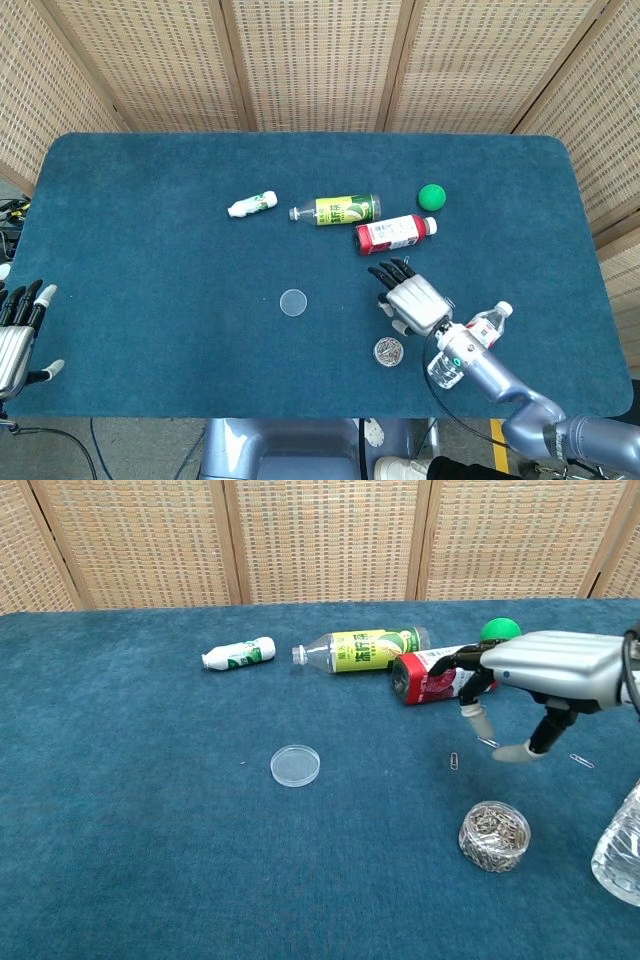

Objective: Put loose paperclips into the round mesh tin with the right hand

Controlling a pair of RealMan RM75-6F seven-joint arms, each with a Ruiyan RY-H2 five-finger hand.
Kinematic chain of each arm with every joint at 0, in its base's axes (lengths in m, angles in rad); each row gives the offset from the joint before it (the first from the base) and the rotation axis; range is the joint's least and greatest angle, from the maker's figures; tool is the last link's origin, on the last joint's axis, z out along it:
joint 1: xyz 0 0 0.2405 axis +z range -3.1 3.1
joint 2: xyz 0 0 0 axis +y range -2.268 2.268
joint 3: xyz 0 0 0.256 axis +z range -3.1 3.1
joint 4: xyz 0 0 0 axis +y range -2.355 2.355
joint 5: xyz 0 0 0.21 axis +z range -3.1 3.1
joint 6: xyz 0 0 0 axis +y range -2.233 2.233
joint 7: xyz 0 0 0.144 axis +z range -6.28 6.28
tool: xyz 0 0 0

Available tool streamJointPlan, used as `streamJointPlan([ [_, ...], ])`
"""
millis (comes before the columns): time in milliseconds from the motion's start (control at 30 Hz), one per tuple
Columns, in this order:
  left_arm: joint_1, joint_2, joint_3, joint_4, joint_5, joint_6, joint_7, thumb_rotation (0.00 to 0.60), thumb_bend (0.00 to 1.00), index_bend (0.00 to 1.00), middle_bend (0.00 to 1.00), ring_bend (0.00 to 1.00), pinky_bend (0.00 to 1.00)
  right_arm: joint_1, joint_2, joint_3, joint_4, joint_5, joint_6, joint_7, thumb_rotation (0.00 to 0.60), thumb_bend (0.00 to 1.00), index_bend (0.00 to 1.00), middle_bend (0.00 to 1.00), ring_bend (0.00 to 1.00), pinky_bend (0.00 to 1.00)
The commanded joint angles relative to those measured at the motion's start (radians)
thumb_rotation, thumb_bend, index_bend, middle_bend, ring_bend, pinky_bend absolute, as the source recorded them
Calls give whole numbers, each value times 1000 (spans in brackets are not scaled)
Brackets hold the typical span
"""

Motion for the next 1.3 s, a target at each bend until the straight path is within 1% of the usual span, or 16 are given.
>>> streamJointPlan([
  [33, 0, 0, -2, 1, -4, -1, -1, 600, 53, 0, 0, 0, 0, 35, -41, 36, 58, 69, -56, -24, 600, 260, 571, 67, 0, 0],
  [167, -3, -1, -5, 3, -13, -5, -1, 600, 53, 0, 0, 0, 0, 65, -81, 42, 109, 95, -95, -51, 600, 260, 562, 67, 0, 0],
  [267, -5, -1, -7, 4, -19, -8, -1, 600, 53, 0, 0, 0, 0, 85, -113, 38, 155, 105, -116, -82, 600, 260, 537, 67, 0, 0],
  [400, -5, -1, -10, 6, -24, -9, -3, 600, 53, 0, 0, 0, 0, 103, -157, 38, 209, 145, -146, -117, 600, 293, 529, 67, 0, 0],
  [467, -8, -3, -11, 9, -31, -15, -1, 600, 54, 0, 0, 0, 0, 115, -177, 30, 232, 145, -158, -134, 600, 307, 526, 67, 0, 0],
  [800, -10, -4, -11, 9, -33, -15, 0, 600, 53, 0, 0, 0, 0, 134, -199, 9, 278, 122, -158, -161, 600, 313, 522, 67, 0, 0],
  [967, -9, -3, -11, 9, -33, -13, -4, 600, 53, 0, 0, 0, 0, 140, -195, 4, 281, 122, -157, -183, 600, 326, 523, 68, 0, 0],
  [1067, -10, -3, -11, 10, -32, -15, -3, 600, 53, 0, 0, 0, 0, 146, -188, 0, 276, 126, -165, -203, 600, 409, 521, 69, 0, 0],
  [1133, -10, -4, -10, 10, -34, -16, -2, 600, 54, 0, 0, 0, 0, 148, -185, -3, 268, 126, -163, -217, 600, 505, 516, 69, 0, 0],
  [1200, -11, -4, -11, 10, -35, -17, -2, 600, 53, 0, 0, 0, 0, 149, -186, -6, 265, 128, -159, -228, 600, 572, 515, 69, 0, 0],
  [1300, -11, -4, -10, 10, -35, -17, -1, 600, 53, 0, 0, 0, 0, 149, -188, -6, 264, 132, -155, -238, 600, 632, 515, 69, 0, 0],
])
